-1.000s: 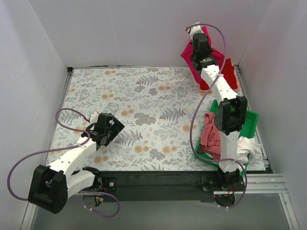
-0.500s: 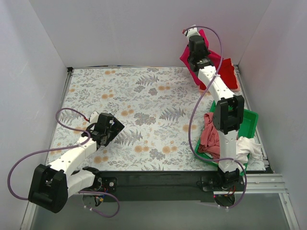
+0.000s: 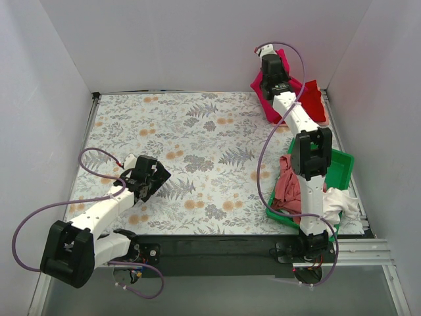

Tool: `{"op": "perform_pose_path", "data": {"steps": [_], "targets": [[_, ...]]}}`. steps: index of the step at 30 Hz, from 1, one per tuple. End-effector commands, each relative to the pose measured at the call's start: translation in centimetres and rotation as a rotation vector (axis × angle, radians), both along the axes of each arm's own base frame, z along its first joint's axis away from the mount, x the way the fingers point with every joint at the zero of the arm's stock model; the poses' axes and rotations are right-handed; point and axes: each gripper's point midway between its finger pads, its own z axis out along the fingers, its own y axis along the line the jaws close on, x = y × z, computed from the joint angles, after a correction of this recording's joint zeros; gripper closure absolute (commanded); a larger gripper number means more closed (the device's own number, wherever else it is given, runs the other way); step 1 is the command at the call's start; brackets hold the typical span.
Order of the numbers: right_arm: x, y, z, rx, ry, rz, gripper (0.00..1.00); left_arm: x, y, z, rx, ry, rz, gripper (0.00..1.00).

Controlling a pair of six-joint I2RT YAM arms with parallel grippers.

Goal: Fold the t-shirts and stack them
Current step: Neatly place the folded tshirt to the corner

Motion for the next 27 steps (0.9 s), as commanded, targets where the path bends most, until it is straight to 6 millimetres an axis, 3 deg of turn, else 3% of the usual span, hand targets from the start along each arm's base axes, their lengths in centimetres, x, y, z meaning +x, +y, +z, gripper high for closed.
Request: {"op": "perform_pose_path", "data": {"steps": [1, 10, 27], "targets": [[0.2, -1.6, 5.2, 0.047, -0.153, -0.051, 0.99, 1.2, 0.0, 1.3, 0.011, -0.046, 0.009, 0.05], [0.4, -4.3, 4.0, 0.050, -0.133, -0.083, 0.99, 1.3, -0.2, 1.2, 0.006, -0.042, 0.005, 0.05], [0.9, -9.8, -0.8, 0.106, -0.071, -0.144, 0.99, 2.1, -0.2, 1.4, 0.019, -0.040, 0.010, 0.05]]}}
